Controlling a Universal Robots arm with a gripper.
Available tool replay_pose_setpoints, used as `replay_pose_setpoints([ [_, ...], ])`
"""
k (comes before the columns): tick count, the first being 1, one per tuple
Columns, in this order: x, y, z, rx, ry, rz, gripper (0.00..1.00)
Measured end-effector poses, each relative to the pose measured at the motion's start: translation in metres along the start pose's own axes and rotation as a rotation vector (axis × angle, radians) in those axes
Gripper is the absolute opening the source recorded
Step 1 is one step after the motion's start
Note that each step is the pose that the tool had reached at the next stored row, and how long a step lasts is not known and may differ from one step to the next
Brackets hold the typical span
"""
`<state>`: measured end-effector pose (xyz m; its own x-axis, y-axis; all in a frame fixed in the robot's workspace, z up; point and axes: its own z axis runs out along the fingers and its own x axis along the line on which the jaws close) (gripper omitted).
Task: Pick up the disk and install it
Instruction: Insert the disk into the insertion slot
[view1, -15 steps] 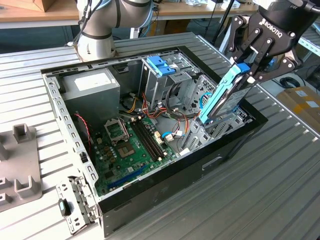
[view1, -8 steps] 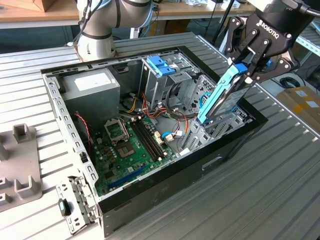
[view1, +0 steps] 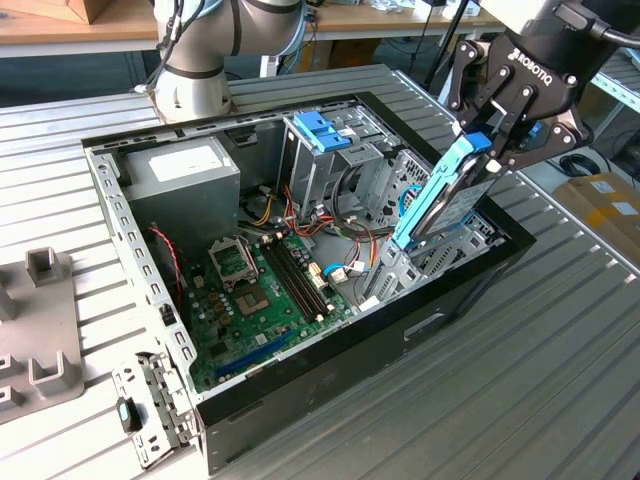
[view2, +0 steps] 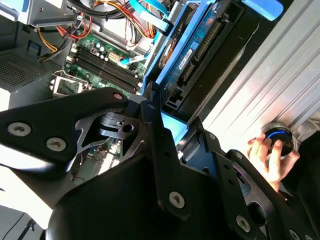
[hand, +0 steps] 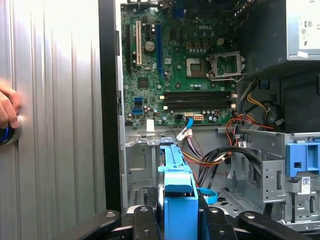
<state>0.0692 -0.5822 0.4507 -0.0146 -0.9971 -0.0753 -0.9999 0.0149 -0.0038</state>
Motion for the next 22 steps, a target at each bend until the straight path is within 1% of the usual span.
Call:
replay_pose_setpoints([
  [22, 0.0009, 0.0001, 0.0122, 0.0000, 0.0003, 0.000, 0.37],
])
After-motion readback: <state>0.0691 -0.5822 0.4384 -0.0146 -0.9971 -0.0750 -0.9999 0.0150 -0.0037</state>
